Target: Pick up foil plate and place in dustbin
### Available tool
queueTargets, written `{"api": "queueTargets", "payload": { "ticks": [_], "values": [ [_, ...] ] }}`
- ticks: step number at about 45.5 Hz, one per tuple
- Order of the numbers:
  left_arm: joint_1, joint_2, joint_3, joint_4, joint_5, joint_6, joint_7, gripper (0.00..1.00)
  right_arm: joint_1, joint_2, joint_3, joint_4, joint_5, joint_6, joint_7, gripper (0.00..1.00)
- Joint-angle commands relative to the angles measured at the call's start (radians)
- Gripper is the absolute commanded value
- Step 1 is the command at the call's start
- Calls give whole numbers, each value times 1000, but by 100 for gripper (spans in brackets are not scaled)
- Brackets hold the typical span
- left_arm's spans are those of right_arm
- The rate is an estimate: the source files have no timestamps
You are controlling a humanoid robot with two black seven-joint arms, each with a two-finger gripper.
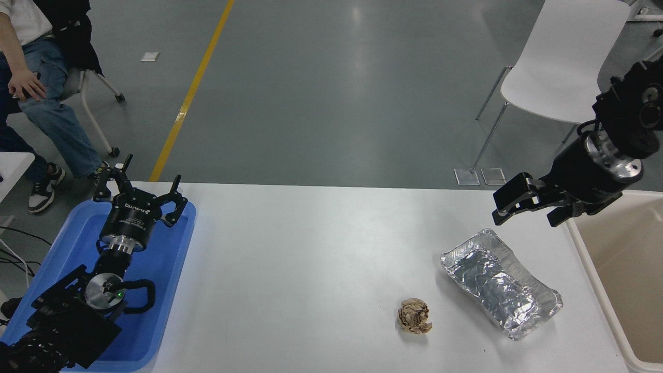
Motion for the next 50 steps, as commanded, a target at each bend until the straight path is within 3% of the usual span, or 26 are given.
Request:
{"api": "queueTargets", "payload": {
  "ticks": [1, 50],
  "values": [
    [0, 0, 0, -2, 0, 0, 0, 100, 0, 1, 0, 0, 0, 0, 0, 100],
    [0, 0, 0, 0, 0, 0, -1, 100, -43, 32, 0, -36, -3, 0, 0, 100]
  ]
}}
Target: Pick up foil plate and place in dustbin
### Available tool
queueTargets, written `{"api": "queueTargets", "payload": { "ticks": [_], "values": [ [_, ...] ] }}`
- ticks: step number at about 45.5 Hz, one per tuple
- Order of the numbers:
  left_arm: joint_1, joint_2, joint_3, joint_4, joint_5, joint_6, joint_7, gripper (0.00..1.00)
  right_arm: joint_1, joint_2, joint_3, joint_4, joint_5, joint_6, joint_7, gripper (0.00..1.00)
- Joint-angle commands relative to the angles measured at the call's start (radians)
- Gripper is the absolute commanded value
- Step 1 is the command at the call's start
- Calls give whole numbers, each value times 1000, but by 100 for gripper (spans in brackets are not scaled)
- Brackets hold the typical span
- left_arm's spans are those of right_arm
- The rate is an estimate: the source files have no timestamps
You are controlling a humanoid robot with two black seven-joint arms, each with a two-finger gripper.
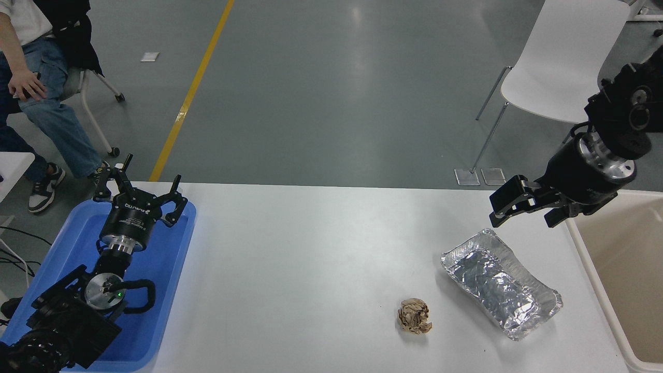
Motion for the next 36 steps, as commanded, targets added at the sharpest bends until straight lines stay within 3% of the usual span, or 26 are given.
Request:
{"api": "queueTargets", "payload": {
  "ticks": [1, 36],
  "values": [
    [0, 0, 0, 0, 0, 0, 1, 100, -17, 3, 0, -16, -1, 0, 0, 100],
    [0, 0, 0, -2, 0, 0, 1, 100, -79, -8, -6, -89, 17, 0, 3, 100]
  ]
}}
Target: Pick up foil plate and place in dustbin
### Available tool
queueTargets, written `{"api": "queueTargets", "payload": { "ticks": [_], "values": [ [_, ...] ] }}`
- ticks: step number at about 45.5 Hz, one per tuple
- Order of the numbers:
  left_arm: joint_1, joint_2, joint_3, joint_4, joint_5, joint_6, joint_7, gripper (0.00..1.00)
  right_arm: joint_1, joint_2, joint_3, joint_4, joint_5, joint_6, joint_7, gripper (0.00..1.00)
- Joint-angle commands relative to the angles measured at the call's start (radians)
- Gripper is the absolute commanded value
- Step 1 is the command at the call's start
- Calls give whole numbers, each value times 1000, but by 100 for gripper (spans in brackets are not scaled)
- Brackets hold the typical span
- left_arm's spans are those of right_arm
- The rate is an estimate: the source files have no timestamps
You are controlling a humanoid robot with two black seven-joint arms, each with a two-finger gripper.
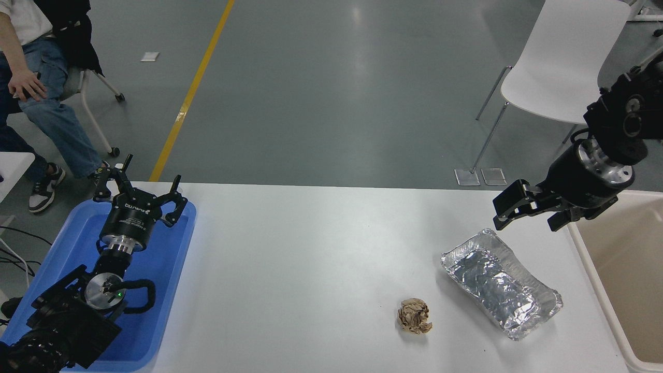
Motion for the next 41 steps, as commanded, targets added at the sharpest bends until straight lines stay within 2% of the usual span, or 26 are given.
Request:
{"api": "queueTargets", "payload": {
  "ticks": [1, 18, 26, 41],
  "values": [
    [0, 0, 0, 0, 0, 0, -1, 100, -10, -5, -2, -20, 5, 0, 1, 100],
    [0, 0, 0, 0, 0, 0, 1, 100, -99, -6, 19, -23, 4, -24, 1, 100],
    [0, 0, 0, 0, 0, 0, -1, 100, -206, -15, 18, -77, -25, -242, 1, 100],
    [0, 0, 0, 0, 0, 0, 1, 100, -412, -17, 38, -184, -334, -477, 5, 100]
  ]
}}
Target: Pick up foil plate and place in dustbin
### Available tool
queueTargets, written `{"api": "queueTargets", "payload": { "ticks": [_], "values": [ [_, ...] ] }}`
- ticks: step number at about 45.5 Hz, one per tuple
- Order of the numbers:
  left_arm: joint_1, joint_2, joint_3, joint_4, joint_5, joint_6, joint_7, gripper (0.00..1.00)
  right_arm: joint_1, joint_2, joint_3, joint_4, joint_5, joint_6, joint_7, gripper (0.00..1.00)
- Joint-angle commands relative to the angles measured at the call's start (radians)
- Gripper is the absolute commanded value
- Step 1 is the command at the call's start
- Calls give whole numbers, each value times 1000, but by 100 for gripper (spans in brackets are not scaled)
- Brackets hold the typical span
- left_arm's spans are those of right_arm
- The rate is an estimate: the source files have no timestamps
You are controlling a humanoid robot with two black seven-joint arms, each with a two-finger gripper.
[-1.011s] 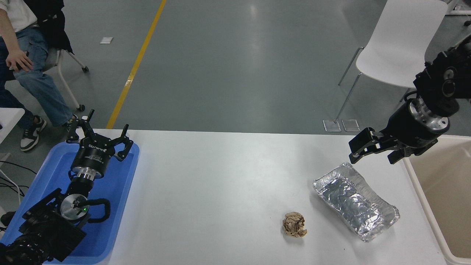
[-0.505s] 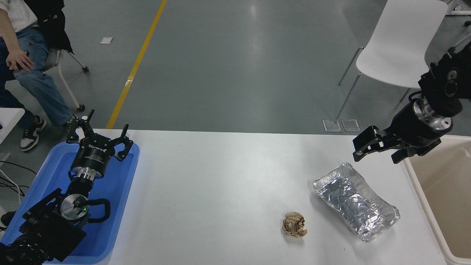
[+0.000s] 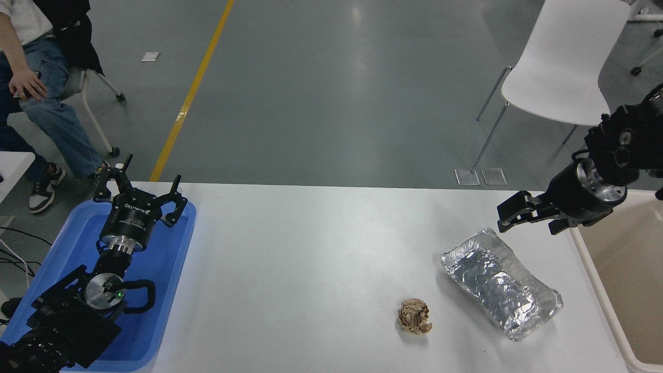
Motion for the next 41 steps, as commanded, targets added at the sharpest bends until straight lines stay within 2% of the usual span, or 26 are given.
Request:
{"api": "queueTargets", "payload": {
  "ticks": [1, 7, 31, 41],
  "values": [
    [0, 0, 0, 0, 0, 0, 0, 100, -160, -1, 19, -78, -193, -195, 3, 100],
    [0, 0, 0, 0, 0, 0, -1, 100, -222, -1, 25, -115, -258, -235, 5, 100],
    [0, 0, 0, 0, 0, 0, -1, 100, -463, 25, 171, -254, -270, -283, 10, 100],
    [0, 0, 0, 0, 0, 0, 0, 100, -547, 83, 172, -337, -270, -329, 10, 99]
  ]
}}
